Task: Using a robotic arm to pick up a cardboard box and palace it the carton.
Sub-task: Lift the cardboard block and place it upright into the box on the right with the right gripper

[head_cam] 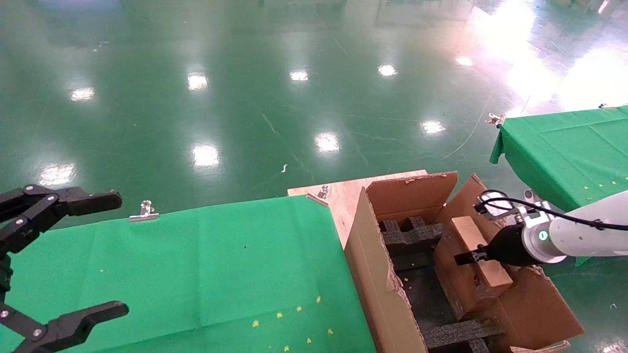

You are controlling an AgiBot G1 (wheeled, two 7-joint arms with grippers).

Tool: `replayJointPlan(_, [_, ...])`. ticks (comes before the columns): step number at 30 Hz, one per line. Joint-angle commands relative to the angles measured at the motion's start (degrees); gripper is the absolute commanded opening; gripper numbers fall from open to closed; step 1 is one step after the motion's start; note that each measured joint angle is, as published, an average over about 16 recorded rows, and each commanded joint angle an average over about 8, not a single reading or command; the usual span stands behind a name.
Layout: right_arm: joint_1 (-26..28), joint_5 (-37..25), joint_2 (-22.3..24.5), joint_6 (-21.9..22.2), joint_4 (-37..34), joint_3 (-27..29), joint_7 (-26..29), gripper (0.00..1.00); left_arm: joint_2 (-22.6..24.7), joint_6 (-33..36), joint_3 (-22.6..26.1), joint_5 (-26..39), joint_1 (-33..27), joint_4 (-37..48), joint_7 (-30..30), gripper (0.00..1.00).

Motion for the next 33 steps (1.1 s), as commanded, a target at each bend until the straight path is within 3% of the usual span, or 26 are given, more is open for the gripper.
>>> replayJointPlan(1, [-0.95, 0.76, -0.76, 0.34, -1.07, 0.1, -0.71, 0.0, 0.0, 0.0, 0.0, 0.0, 0.0, 0.0, 0.0, 1.0])
replayJointPlan(18, [-7.58, 6.99, -7.18, 0.07, -13.2, 2.05, -8.27, 0.02, -0.02, -0.02, 0.04, -0.03, -0.01, 0.0, 0.02, 1.0])
replayJointPlan(26, [-8.5, 8.39, -8.56, -0.88, -15.85, 2.78, -10.45, 0.99, -0.02, -0.03, 0.04, -0.04, 0.0, 0.01, 0.03, 1.0])
replayJointPlan(33, [-8.39, 8.38, -8.44, -0.96, -15.56, 2.74, -10.2, 1.0, -0.02, -0.03, 0.04, -0.04, 0.0, 0.01, 0.03, 1.0])
